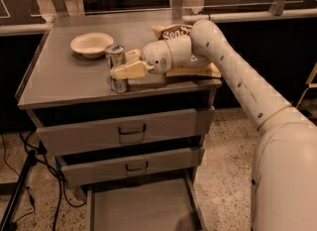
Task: Pick redbull can from bottom drawer and place on counter
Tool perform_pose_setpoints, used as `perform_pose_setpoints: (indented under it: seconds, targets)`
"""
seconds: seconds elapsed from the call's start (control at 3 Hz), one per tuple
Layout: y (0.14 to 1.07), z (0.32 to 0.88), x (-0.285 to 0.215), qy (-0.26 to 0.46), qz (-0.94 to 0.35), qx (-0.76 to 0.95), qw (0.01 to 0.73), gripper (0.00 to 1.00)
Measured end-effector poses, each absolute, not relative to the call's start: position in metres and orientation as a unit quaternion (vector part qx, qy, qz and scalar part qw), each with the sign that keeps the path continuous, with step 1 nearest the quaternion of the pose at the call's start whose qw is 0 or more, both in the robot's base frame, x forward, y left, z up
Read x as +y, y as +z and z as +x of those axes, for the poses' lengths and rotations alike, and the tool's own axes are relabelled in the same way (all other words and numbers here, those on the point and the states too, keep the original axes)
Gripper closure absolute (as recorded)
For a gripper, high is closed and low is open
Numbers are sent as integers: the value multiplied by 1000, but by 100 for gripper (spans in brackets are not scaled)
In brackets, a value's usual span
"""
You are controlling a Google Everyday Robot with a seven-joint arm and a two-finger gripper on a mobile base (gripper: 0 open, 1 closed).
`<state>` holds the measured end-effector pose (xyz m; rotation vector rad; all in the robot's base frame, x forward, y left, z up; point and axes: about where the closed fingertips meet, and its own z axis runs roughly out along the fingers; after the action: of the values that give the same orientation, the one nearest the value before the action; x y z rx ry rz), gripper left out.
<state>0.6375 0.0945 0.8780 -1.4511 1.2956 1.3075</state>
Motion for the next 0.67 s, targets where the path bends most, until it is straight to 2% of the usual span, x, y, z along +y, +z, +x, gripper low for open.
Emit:
perform_pose_setpoints:
  seconds: [0.67]
  targets:
    - [878, 637, 95, 514, -571, 509, 388, 12]
